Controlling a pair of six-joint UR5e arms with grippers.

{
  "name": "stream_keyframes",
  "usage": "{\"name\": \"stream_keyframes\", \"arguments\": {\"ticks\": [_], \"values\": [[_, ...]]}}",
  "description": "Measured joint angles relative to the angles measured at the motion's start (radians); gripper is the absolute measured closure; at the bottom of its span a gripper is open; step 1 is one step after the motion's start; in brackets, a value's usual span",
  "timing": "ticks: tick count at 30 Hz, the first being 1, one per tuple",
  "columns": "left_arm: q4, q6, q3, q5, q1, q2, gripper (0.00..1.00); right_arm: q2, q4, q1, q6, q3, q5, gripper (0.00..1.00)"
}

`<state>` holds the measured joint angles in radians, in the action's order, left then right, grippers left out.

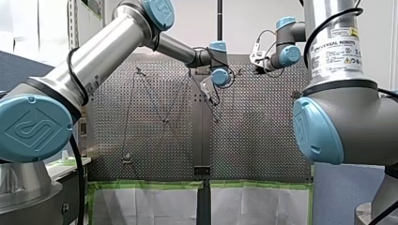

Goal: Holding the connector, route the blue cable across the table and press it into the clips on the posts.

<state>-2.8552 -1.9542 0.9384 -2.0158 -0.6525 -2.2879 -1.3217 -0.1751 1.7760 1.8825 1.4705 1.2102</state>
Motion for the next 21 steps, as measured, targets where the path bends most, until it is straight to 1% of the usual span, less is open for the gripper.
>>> {"name": "stream_keyframes", "arguments": {"ticks": [5, 14, 17, 21], "values": [[0.003, 0.000, 0.001, 0.014, 0.012, 0.000, 0.00, 0.000, 0.000, 0.000, 0.000, 0.000, 0.000, 1.00], [0.007, 0.000, 0.002, 0.030, 0.016, 0.000, 0.00, 0.000, 0.000, 0.000, 0.000, 0.000, 0.000, 1.00], [0.004, 0.000, 0.000, 0.014, 0.001, 0.001, 0.00, 0.000, 0.000, -0.001, 0.000, 0.000, 0.001, 1.00], [0.003, 0.000, 0.000, 0.014, 0.002, 0.000, 0.00, 0.000, 0.000, 0.000, 0.000, 0.000, 0.000, 1.00]]}}
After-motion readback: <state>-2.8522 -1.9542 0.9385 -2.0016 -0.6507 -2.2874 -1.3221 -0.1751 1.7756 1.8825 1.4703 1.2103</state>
